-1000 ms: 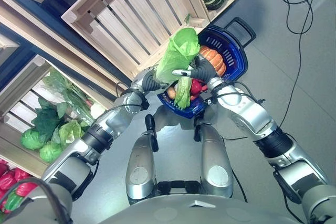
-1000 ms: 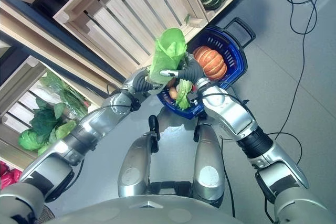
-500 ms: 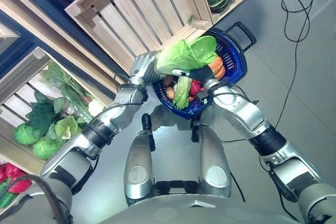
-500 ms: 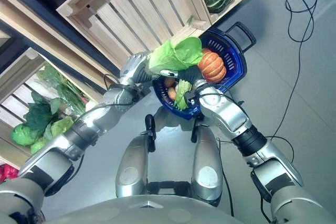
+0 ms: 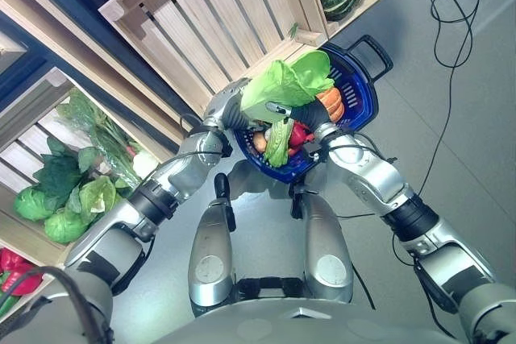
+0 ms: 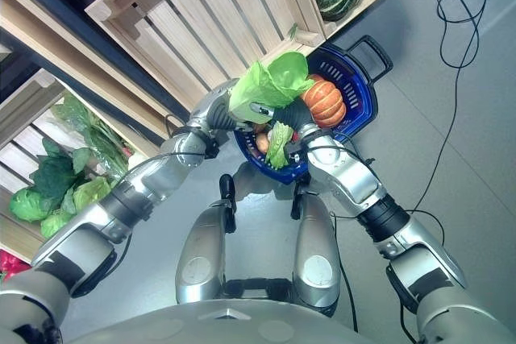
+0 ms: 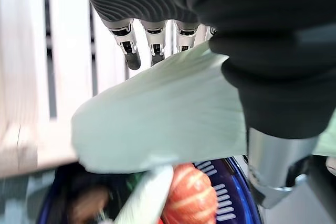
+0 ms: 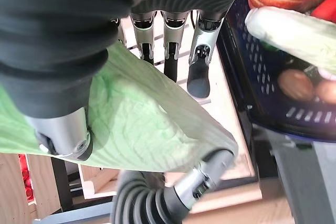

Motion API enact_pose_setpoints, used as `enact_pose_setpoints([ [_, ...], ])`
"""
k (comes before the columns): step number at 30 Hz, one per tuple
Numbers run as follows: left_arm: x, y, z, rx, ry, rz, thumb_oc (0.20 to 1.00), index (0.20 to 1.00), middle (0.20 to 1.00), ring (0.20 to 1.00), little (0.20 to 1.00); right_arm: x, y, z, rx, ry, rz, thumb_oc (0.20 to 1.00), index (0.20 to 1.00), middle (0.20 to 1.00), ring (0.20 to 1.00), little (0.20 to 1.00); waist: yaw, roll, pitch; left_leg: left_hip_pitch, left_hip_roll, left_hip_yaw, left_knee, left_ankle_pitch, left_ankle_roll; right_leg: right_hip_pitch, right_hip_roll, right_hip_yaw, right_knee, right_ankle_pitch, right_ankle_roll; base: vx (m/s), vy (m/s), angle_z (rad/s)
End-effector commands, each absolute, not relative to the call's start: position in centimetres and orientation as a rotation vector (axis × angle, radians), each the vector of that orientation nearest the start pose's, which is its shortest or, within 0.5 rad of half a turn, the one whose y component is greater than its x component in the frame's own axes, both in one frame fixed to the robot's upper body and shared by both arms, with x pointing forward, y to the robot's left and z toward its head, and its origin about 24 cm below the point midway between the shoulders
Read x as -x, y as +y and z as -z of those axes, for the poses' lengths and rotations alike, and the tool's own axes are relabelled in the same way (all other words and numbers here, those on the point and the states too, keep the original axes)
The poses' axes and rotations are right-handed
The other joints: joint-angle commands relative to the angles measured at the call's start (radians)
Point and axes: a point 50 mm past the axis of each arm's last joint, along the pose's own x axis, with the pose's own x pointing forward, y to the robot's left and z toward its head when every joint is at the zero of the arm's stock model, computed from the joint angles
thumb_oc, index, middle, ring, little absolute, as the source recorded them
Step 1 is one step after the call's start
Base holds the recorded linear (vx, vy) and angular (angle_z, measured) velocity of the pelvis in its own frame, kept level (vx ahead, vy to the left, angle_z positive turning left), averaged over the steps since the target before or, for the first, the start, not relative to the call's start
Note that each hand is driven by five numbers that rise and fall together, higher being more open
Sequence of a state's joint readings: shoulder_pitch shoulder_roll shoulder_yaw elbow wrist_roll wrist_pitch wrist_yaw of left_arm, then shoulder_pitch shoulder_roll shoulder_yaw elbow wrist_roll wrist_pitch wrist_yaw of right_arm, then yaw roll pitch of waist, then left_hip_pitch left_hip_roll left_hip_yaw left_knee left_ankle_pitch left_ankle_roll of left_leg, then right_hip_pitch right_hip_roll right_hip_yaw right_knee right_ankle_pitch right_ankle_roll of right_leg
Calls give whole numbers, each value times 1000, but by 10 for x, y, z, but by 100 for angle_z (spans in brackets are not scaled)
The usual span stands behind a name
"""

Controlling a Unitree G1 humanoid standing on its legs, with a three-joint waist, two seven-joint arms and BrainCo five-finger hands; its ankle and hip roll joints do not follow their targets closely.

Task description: Pick up fruits and vegetables into the basket

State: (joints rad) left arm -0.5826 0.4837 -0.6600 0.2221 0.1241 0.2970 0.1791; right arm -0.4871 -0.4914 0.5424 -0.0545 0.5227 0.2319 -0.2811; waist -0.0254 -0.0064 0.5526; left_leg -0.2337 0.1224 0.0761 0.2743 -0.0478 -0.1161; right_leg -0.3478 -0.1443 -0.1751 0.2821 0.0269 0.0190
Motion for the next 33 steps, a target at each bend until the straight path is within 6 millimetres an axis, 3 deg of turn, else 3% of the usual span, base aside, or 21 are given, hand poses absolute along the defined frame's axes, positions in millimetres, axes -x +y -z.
enact_pose_setpoints([
  [1,-296,103,-38,-635,145,426,1000,1000,1000,1000,1000,-283,-97,-210,-70,-539,-322,200,200,200,200,200,-14,17,-33,-41,-35,69,24,-50,79,41,-20,13,31,-108,70,0,0,0],
  [4,-269,125,8,-364,379,396,1000,1000,1000,1000,1000,-279,-132,-210,-77,-619,-177,200,200,200,200,200,-24,33,-33,-53,-29,74,24,-50,76,16,-18,10,53,-120,64,-1,7,-4],
  [5,-268,126,9,-355,386,395,1000,1000,1000,1000,1000,-278,-133,-210,-76,-624,-171,200,200,200,200,200,-24,33,-33,-54,-29,74,25,-50,76,15,-18,10,54,-121,64,-10,2,-7],
  [8,-242,140,42,-186,546,374,1000,1000,1000,1000,1000,-273,-159,-210,-37,-672,-61,200,200,200,200,200,-29,41,-33,-75,-23,81,22,-44,74,-12,-17,3,69,-126,58,-18,-16,-8],
  [12,-213,155,71,-67,711,343,1000,1000,1000,1000,1000,-267,-191,-212,23,-707,79,200,200,200,200,200,-33,43,-33,-115,-15,89,13,-30,74,-59,-10,-7,89,-132,52,-32,-79,-8],
  [16,-189,158,88,40,800,351,1000,1000,1000,1000,1000,-263,-215,-208,66,-697,183,200,200,200,200,200,-33,45,-33,-158,-10,93,2,-16,74,-110,-2,-18,113,-141,48,-6,-76,1],
  [17,-182,160,94,46,825,348,1000,1000,1000,1000,1000,-263,-221,-206,74,-681,207,200,200,200,200,200,-33,46,-33,-155,-10,84,7,-39,67,-111,1,-10,132,-172,56,65,-64,-2],
  [21,-172,167,101,-10,852,355,1000,1000,1000,1000,1000,-267,-236,-200,78,-636,258,200,200,200,200,200,-31,52,-33,-212,-6,84,9,-26,65,-177,7,-14,180,-191,49,14,-87,-2],
  [30,-177,168,99,-77,832,373,1000,1000,1000,1000,1000,-295,-246,-172,-54,-449,266,200,200,200,200,200,-3,89,-33,-343,-18,71,51,-6,60,-324,-10,-27,281,-217,34,10,-40,8],
  [33,-182,166,95,-103,797,400,1000,1000,1000,1000,1000,-317,-250,-157,-114,-313,256,200,200,200,200,200,25,118,-33,-400,-25,64,61,9,59,-387,-24,-33,316,-221,28,21,-26,10],
])
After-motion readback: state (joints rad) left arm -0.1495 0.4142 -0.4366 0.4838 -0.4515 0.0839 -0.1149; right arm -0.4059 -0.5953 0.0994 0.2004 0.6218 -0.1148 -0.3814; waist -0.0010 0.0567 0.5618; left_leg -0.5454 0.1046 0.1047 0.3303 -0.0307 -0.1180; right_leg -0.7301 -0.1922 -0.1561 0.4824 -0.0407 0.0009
